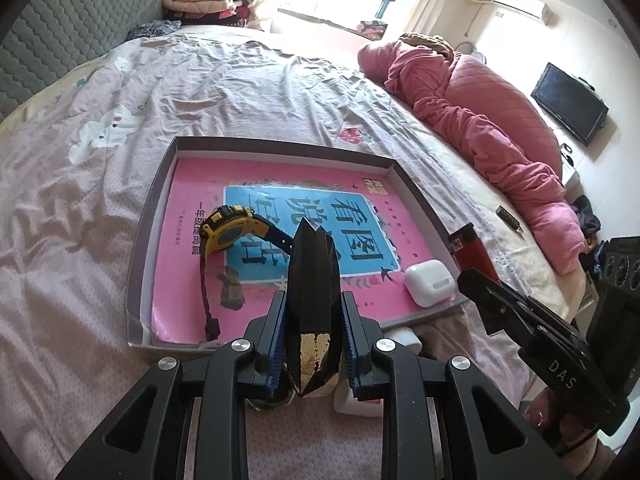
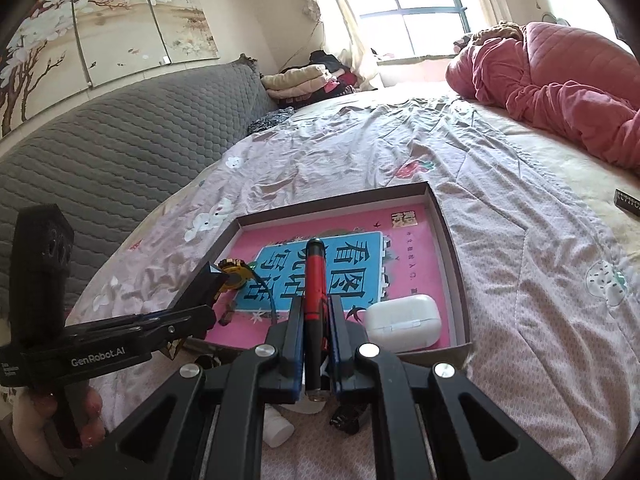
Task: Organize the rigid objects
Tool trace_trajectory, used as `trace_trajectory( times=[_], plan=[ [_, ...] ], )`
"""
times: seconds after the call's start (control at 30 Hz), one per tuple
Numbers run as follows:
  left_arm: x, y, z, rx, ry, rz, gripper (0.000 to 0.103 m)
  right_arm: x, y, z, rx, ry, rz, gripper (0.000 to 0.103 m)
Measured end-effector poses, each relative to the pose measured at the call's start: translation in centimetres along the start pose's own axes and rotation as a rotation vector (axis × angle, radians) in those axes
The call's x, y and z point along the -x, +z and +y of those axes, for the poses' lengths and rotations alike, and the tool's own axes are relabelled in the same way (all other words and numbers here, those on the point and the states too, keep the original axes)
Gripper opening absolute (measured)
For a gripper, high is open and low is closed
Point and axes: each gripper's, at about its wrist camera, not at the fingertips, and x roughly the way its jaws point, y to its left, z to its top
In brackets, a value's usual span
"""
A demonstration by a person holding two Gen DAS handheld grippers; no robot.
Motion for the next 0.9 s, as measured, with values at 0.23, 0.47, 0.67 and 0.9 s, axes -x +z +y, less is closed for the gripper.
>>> trace_trajectory(
  times=[0.23,0.47,0.67,0.9],
  plan=[
    [-1.1,0.5,0.6,0.016,0.014,0.006,0.026,-0.9,0.5,0.0,-0.002,-0.006,-0.001,0.011],
    [-2.5,1.0,0.9,0.027,0.042,0.019,0.026,-1.9,0.9,0.1,-0.011,0.001,-0.001,0.011],
    [-3.0,1.1,1.0,0.02,0.047,0.022,0.026,-2.5,0.8,0.0,-0.023,0.014,-0.002,0.011],
    [-3.2,1.1,1.2,0.021,0.072,0.023,0.026,-3.1,1.0,-0.1,-0.029,0.025,-0.003,0.011]
  ],
)
